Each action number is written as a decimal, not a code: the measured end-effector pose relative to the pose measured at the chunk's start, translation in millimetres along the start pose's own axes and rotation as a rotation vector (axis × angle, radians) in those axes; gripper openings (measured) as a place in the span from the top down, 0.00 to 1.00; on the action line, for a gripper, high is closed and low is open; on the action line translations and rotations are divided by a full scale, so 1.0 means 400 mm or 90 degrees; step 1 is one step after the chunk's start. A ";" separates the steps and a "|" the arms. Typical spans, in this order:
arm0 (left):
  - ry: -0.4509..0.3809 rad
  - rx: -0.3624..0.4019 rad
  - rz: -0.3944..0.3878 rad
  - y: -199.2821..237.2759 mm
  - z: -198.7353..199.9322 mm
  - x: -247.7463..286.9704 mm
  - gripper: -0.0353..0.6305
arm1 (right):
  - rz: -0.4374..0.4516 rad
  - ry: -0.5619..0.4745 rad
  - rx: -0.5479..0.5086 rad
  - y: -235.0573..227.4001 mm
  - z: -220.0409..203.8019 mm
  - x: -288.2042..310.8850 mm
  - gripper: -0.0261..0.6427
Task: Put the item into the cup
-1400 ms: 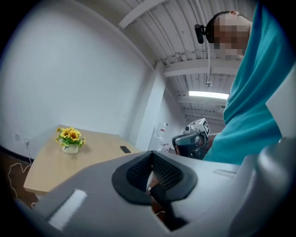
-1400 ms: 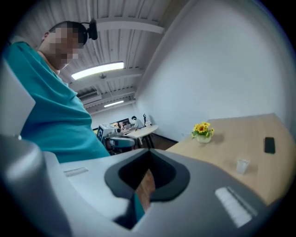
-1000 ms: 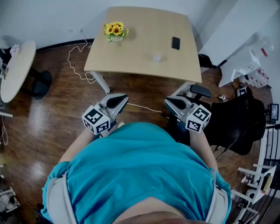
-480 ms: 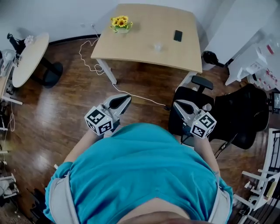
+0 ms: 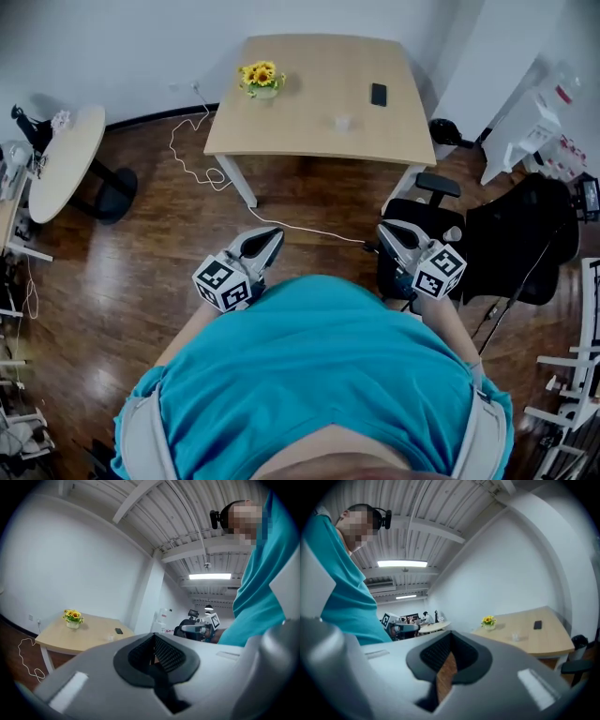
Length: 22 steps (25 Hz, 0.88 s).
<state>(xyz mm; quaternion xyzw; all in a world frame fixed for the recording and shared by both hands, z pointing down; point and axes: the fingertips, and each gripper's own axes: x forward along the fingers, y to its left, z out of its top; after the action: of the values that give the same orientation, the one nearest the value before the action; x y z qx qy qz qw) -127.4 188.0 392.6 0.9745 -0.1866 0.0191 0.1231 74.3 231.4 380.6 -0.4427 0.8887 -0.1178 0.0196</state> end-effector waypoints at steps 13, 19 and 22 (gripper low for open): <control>-0.004 -0.002 -0.024 0.025 0.005 0.003 0.94 | -0.002 0.037 -0.030 0.007 0.002 0.065 0.96; -0.010 -0.003 -0.020 0.028 0.013 0.004 0.94 | 0.002 0.036 -0.038 0.010 0.005 0.065 0.96; -0.008 0.004 -0.022 0.027 0.018 0.017 0.94 | 0.002 0.033 -0.039 -0.002 0.011 0.061 0.96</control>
<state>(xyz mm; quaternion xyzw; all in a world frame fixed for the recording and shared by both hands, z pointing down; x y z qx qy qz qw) -125.2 174.2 388.7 0.9780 -0.1704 0.0116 0.1196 60.5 210.7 378.3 -0.4387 0.8927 -0.1018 -0.0171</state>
